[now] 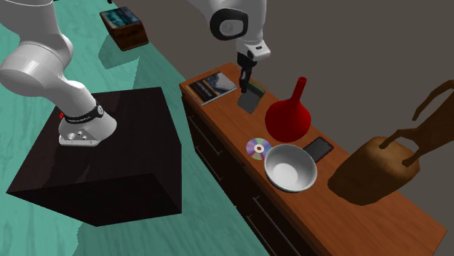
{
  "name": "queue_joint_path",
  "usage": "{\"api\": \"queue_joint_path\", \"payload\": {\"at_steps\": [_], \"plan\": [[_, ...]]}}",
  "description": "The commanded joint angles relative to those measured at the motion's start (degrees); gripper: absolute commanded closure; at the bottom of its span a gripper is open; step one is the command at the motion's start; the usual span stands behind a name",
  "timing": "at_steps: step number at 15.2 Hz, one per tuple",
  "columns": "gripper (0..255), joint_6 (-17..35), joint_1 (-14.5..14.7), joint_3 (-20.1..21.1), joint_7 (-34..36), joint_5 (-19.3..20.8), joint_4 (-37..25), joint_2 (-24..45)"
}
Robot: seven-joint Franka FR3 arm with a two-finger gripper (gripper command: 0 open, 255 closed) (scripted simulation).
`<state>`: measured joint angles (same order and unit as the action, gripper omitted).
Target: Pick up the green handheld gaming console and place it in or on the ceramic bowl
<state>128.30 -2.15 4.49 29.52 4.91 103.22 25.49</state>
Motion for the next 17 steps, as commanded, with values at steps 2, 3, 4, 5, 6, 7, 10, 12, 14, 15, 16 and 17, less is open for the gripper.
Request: {"api": "queue_joint_path", "payload": {"at_steps": [2,3,4,5,6,7,10,12,14,15,16,17], "plan": [[255,-1.8,-0.1,0.1,-0.2,-0.2,-0.4,-1.4],[255,-2.5,-0.1,0.1,-0.2,-0.3,-0.6,-1.8],[255,-3.1,-0.1,0.2,-0.3,-0.3,-0.9,-2.2],[255,-3.7,-0.1,0.2,-0.3,-0.4,-1.2,-2.6],[255,-4.3,-0.1,0.2,-0.4,-0.4,-1.4,-2.9],[255,-5.0,-0.1,0.2,-0.4,-0.5,-1.7,-3.3],[255,-6.9,-0.2,0.3,-0.6,-0.6,-2.6,-4.3],[255,-8.2,-0.2,0.3,-0.7,-0.7,-3.3,-5.0],[255,-9.5,-0.2,0.4,-0.8,-0.8,-4.0,-5.5],[255,-10.1,-0.2,0.4,-0.8,-0.9,-4.4,-5.8],[255,-10.5,-1.0,0.0,-2.0,-1.0,-5.2,-5.4],[255,-10.9,-1.7,-0.4,-3.2,-1.1,-6.2,-4.9]]}}
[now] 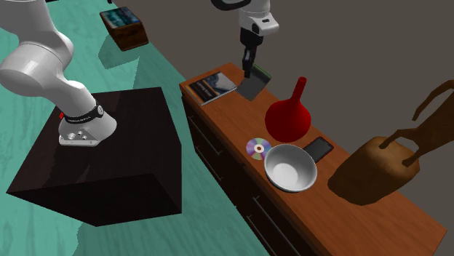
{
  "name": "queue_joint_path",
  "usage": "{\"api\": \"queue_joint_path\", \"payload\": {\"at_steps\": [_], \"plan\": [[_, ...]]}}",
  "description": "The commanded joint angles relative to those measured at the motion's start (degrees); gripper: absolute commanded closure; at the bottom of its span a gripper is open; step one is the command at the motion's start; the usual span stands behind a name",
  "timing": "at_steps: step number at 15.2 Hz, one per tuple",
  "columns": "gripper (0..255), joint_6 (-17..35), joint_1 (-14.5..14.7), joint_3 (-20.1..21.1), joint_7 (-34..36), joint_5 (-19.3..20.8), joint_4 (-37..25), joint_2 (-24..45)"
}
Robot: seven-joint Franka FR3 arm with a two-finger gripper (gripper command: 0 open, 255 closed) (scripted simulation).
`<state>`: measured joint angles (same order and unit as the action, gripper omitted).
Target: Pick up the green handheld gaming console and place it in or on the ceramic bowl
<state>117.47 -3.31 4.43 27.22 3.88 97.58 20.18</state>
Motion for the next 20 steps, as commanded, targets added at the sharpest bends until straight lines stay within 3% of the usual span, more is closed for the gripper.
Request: {"api": "queue_joint_path", "payload": {"at_steps": [1,9,15,16,17,20], "plan": [[255,-0.5,-1.4,-0.6,-2.1,-0.2,-1.5,0.9],[255,-5.3,-7.5,-3.2,-11.3,-1.2,-12.7,6.9],[255,-11.0,-12.0,-4.5,-17.6,-2.0,-26.1,14.4],[255,-10.2,-11.4,-4.4,-16.6,-1.8,-23.8,13.0],[0,-10.2,-11.4,-4.4,-16.6,-1.9,-23.8,13.0],[0,0.7,-18.3,-2.2,-23.0,-11.5,-8.8,5.9]]}}
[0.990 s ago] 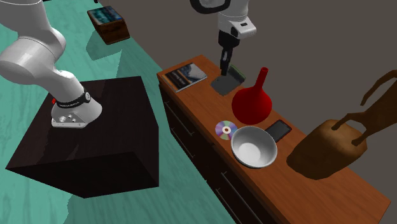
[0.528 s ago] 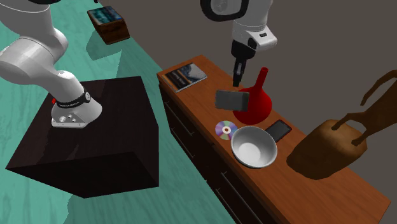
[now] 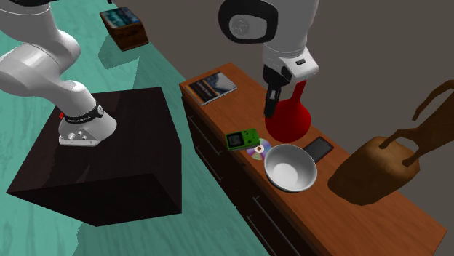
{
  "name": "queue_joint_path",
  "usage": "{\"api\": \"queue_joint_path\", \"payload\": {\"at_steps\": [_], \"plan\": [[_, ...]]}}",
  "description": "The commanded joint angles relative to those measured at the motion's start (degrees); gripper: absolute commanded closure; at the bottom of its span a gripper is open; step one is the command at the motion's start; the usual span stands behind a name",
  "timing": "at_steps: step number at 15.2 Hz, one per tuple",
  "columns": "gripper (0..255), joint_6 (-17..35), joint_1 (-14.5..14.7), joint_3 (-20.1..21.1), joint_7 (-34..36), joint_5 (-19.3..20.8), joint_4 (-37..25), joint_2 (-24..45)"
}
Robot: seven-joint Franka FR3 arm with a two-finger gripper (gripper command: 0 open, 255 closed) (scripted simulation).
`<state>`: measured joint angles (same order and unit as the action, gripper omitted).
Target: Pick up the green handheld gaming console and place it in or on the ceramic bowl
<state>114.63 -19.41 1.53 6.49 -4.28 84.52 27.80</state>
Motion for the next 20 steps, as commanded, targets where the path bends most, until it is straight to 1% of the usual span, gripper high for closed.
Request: {"api": "queue_joint_path", "payload": {"at_steps": [1,4,7,10,13,15,17,19,20], "plan": [[0,6.5,-4.4,1.4,-5.1,-7.1,8.3,-3.4],[0,13.3,-11.4,4.0,-15.8,-19.9,18.3,-6.3],[0,16.6,-18.4,7.1,-28.6,-34.2,25.3,-6.7],[0,16.6,-25.1,10.1,-41.8,-48.1,29.9,-4.7],[0,13.7,-31.2,12.6,-54.1,-59.9,32.6,-0.5],[0,10.7,-34.7,13.8,-61.3,-66.1,33.5,3.4],[0,7.2,-37.9,14.9,-67.6,-71.0,33.6,8.3],[0,3.3,-40.6,15.8,-73.0,-74.6,33.1,14.0],[0,2.5,-41.2,16.0,-74.0,-75.2,32.9,15.3]]}}
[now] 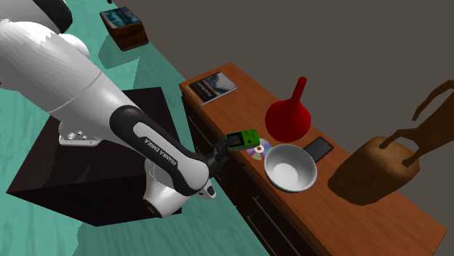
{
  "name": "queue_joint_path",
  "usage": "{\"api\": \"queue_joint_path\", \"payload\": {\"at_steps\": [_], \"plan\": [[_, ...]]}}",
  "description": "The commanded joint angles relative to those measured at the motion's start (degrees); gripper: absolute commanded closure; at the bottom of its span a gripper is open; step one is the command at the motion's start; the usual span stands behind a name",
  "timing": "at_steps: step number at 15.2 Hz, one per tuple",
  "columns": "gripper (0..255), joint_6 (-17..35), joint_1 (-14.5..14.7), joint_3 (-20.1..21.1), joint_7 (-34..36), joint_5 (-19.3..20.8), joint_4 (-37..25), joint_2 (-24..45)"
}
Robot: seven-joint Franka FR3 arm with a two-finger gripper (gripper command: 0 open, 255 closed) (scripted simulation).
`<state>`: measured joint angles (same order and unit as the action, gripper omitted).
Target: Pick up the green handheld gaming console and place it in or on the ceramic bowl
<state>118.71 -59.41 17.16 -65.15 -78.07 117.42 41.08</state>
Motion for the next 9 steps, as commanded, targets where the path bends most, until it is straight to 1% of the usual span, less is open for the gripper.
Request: {"api": "queue_joint_path", "payload": {"at_steps": [1,7,9], "plan": [[0,-1.1,-0.8,0.6,-2.5,-1.8,-0.2,2.3],[0,1.6,1.6,2.2,-3.2,-4.4,-1.9,4.7],[0,1.6,1.6,2.2,-3.2,-4.4,-1.9,4.7]]}}
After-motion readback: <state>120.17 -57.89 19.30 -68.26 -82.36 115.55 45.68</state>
